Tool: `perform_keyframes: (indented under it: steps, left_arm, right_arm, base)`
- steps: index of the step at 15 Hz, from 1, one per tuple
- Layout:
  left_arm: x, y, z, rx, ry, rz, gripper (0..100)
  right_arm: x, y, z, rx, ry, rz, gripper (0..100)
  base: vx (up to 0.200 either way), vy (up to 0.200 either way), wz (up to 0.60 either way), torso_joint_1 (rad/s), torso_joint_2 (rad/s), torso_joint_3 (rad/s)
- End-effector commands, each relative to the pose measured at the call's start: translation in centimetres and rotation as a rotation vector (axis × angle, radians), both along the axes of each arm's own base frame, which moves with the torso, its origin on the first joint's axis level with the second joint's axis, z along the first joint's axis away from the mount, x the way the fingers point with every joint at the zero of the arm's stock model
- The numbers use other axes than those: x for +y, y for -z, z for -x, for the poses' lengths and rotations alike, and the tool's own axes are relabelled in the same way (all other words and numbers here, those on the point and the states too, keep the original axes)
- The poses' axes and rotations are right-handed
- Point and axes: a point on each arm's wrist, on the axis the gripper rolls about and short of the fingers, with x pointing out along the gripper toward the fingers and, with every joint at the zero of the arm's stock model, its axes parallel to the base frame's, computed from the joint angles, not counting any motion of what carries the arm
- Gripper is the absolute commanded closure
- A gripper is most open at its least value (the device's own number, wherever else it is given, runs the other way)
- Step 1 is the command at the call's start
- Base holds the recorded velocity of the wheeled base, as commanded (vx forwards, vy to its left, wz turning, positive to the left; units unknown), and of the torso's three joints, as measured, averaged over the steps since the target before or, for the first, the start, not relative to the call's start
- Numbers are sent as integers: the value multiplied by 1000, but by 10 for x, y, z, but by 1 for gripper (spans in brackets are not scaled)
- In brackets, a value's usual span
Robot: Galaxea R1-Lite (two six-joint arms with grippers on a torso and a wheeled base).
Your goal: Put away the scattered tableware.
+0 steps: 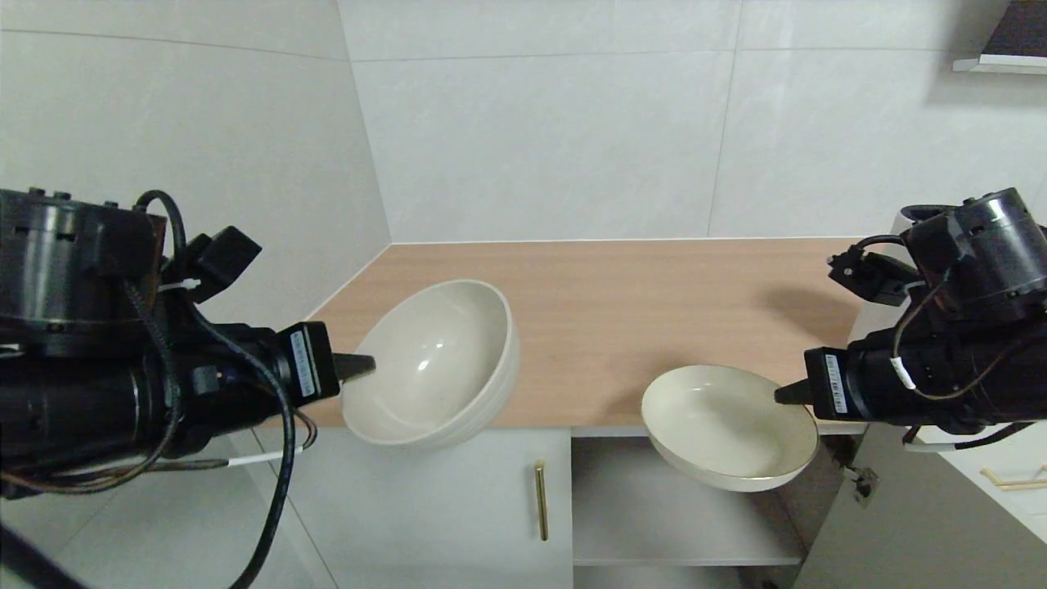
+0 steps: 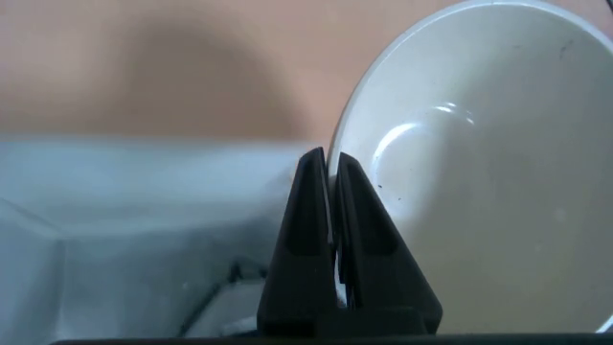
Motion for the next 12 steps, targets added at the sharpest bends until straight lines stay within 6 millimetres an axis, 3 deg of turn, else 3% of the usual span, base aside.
perform_keyframes:
  steps: [1, 4, 6, 12]
  left_arm:
    - [6, -1, 17, -11, 26, 29, 100]
    - [3, 7, 11, 28, 41, 27, 100]
    - [3, 9, 11, 35, 41, 24, 100]
    - [3, 12, 12, 41, 46, 15, 100]
  right_arm:
    - [-7, -5, 14, -24, -1, -13, 100]
    - [-13, 11, 16, 22, 19, 21, 100]
    - [-18, 9, 12, -3, 44, 9, 100]
    - [-15, 18, 6, 8, 44, 15, 100]
  base:
    - [0, 0, 0, 0, 0, 0]
    - [-200, 0, 0, 1, 2, -1]
    - [-200, 0, 0, 7, -2, 5]
    - [0, 0, 0, 0, 0, 0]
